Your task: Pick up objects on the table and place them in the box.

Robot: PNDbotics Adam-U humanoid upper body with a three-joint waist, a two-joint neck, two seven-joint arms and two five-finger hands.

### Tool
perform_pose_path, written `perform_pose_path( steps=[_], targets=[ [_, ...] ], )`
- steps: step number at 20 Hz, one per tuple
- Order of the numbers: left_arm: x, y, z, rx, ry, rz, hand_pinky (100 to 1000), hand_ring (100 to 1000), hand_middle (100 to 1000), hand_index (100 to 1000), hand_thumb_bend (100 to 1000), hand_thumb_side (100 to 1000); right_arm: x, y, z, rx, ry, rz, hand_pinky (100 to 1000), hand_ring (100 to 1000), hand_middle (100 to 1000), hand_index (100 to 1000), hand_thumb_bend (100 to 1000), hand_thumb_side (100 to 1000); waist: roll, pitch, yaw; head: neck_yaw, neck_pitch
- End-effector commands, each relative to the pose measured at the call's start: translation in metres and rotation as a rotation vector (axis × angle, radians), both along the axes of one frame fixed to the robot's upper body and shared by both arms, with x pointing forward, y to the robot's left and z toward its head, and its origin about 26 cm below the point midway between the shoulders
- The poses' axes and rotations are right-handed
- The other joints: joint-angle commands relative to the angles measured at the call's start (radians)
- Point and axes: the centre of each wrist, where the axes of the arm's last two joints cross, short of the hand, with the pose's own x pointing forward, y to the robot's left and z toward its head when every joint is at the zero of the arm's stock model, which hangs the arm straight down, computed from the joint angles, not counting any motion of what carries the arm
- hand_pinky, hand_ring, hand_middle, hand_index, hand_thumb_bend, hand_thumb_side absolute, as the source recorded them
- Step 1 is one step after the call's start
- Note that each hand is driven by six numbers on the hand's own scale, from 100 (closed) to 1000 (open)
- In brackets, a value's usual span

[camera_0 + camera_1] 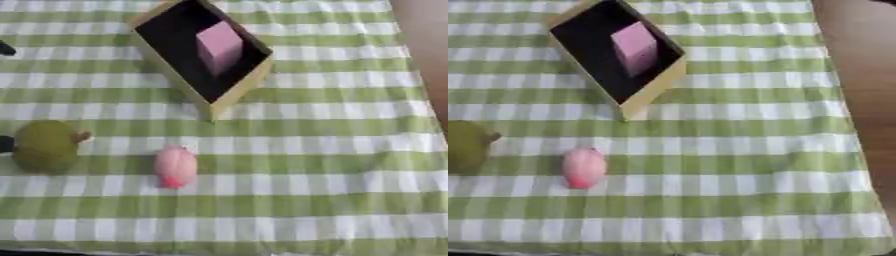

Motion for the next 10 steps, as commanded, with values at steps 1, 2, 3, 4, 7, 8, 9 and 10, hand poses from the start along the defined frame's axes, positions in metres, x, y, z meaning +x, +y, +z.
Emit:
perform_pose_path(
  steps=[1, 2, 3, 4, 7, 8, 9, 10],
  targets=[
    [0.003, 0.007, 0.006, 0.055, 0.032, 0.060, 954, 880, 828, 911, 713, 419, -0.005, -0.001, 0.009, -0.005, -0.037, -0.008, 893, 864, 803, 875, 100, 408, 0.018, -0.006, -0.002, -0.001, 0.005],
    [0.006, 0.009, 0.003, 0.054, 0.057, 0.070, 953, 880, 829, 911, 715, 420, -0.005, -0.001, 0.008, -0.004, -0.035, -0.008, 892, 863, 803, 875, 100, 410, 0.021, -0.006, -0.003, -0.001, 0.005],
    [0.008, 0.011, 0.000, 0.050, 0.081, 0.075, 952, 879, 829, 911, 715, 420, -0.005, -0.001, 0.008, -0.001, -0.034, -0.007, 892, 863, 803, 875, 100, 411, 0.023, -0.005, -0.003, -0.001, 0.005],
    [0.010, 0.012, -0.004, 0.046, 0.111, 0.077, 951, 879, 830, 911, 717, 418, -0.005, 0.000, 0.007, 0.003, -0.031, -0.006, 892, 862, 803, 875, 100, 410, 0.025, -0.004, -0.004, -0.001, 0.005],
    [0.015, 0.018, -0.014, 0.048, 0.188, 0.085, 951, 880, 833, 913, 719, 406, -0.004, 0.001, 0.007, 0.015, -0.024, -0.004, 891, 861, 803, 874, 100, 415, 0.031, -0.001, -0.006, -0.001, 0.005],
    [0.016, 0.019, -0.018, 0.051, 0.211, 0.090, 952, 880, 834, 914, 721, 405, -0.004, 0.001, 0.007, 0.018, -0.023, -0.003, 891, 860, 803, 873, 100, 415, 0.032, 0.000, -0.006, 0.000, 0.005],
    [0.017, 0.021, -0.021, 0.050, 0.231, 0.096, 951, 880, 833, 914, 723, 402, -0.004, 0.001, 0.006, 0.022, -0.022, -0.002, 891, 860, 802, 872, 100, 416, 0.033, 0.000, -0.007, 0.000, 0.005],
    [0.019, 0.024, -0.025, 0.049, 0.250, 0.103, 950, 879, 832, 913, 723, 399, -0.004, 0.001, 0.006, 0.025, -0.020, -0.001, 890, 859, 801, 872, 100, 415, 0.034, 0.001, -0.008, 0.001, 0.005]
  ],
)
